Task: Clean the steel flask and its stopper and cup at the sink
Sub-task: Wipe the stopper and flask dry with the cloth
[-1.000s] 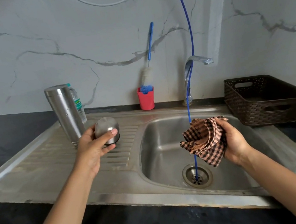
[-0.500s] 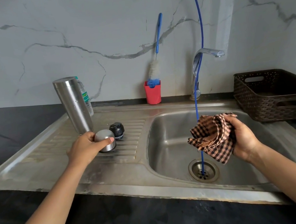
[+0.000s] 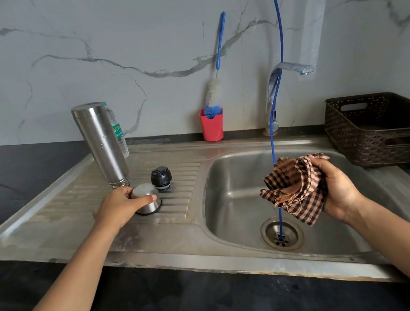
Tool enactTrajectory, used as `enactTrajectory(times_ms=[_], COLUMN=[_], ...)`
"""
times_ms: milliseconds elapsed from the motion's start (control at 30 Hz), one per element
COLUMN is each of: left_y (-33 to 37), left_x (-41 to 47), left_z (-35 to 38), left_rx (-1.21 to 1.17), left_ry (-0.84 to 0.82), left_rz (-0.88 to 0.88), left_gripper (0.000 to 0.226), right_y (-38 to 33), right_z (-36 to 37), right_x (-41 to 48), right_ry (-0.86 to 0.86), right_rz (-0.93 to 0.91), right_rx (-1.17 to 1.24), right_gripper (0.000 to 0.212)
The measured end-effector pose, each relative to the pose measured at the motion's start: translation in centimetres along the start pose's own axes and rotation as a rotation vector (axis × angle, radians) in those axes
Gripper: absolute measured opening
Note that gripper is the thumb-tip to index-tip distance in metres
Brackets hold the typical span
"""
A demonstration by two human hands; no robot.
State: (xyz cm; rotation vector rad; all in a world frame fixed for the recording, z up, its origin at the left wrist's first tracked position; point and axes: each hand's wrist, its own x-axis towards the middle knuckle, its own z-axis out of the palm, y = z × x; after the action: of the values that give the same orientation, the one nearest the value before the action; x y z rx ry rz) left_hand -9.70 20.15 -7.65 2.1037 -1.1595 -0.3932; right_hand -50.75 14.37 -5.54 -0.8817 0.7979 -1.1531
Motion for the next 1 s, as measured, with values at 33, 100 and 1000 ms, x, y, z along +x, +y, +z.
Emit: enactTrajectory(times_ms=[33,100,1000], left_y=[-0.1,0.0,4.9], left_x=[0.0,0.2,11.2], left_z=[-0.1,-0.6,-6.0], left_rx=[-0.021,-0.064,-0.472], left_ry=[-0.019,-0.041,0.423], left_rz=[-0.002,0.010,0.015], left_gripper=[0.080,0.095,0.073], right_y=[0.0,-0.1,1.5], right_z=[0.0,0.0,-0.1], right_x=[0.0,0.0,0.9], right_ry=[0.000,0.005,0.069], right_rz=[-0.006,-0.015,0.054], right_rx=[0.002,0.008,-0.052], right_gripper=[0.047,0.046,0.033])
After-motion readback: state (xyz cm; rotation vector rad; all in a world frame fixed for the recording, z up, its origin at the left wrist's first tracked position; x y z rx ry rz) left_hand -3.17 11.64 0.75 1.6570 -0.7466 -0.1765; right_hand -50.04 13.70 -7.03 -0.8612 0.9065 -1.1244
